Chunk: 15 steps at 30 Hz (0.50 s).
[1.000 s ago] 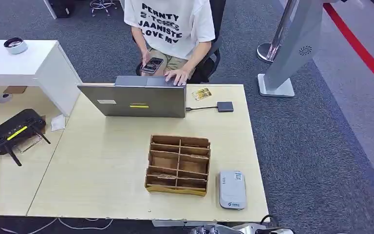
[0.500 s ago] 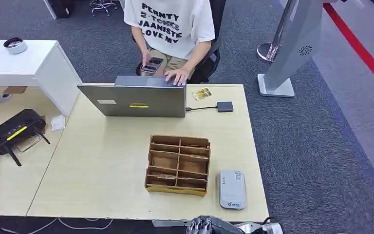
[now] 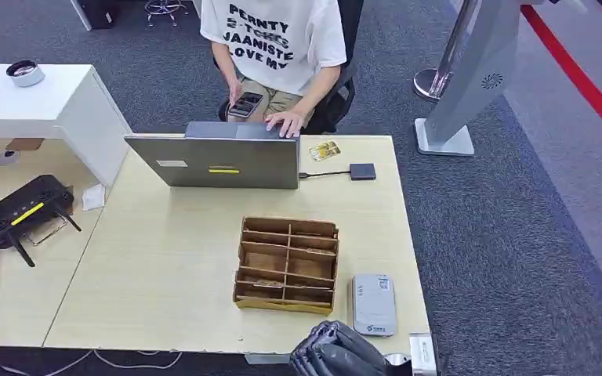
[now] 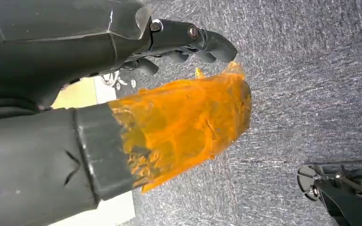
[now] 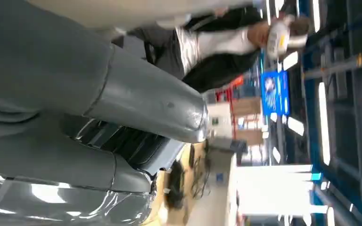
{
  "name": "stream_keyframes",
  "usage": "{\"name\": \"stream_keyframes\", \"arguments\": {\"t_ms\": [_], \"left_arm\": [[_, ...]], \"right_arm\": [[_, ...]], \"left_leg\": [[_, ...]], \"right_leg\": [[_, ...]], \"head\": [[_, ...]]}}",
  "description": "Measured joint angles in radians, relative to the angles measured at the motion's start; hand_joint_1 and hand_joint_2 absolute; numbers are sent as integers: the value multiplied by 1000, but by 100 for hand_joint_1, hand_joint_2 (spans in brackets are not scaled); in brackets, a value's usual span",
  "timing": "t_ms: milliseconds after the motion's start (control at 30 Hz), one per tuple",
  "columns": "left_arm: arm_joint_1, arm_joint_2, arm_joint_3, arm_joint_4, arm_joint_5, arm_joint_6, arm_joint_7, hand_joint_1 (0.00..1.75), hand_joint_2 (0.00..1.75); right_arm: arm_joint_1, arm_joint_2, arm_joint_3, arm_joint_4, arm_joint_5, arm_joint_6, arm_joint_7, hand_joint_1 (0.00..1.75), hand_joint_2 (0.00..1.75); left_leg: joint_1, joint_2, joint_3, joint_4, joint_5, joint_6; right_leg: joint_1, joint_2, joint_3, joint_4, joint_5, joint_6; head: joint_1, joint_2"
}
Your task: Pass the card to the sensor for recognition and then transmit it.
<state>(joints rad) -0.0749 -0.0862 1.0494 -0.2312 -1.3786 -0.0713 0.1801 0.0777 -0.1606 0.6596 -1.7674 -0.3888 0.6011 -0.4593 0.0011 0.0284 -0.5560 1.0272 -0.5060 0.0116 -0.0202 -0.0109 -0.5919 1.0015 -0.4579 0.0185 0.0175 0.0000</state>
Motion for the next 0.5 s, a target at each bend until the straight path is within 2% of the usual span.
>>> {"name": "stream_keyframes", "arguments": {"t_ms": [67,200,400,500], "left_arm": [[1,-1,2,0,5,2,1,0,0],[2,-5,13,0,15,13,5,0,0],[4,-12,27,0,24,28,10,0,0],[4,-15,32,0,25,34,15,0,0]], "right_arm": [[14,4,-11,0,-18,-38,19,175,0],[40,35,-48,0,-92,-173,82,175,0],[75,94,-104,-1,-277,-360,152,175,0],[91,116,-131,-11,-364,-458,167,175,0]], "left_leg": [[0,0,0,0,0,0],[0,0,0,0,0,0],[0,0,0,0,0,0],[0,0,0,0,0,0]], "right_leg": [[0,0,0,0,0,0],[0,0,0,0,0,0],[0,0,0,0,0,0],[0,0,0,0,0,0]], "head": [[0,0],[0,0],[0,0],[0,0]]}}
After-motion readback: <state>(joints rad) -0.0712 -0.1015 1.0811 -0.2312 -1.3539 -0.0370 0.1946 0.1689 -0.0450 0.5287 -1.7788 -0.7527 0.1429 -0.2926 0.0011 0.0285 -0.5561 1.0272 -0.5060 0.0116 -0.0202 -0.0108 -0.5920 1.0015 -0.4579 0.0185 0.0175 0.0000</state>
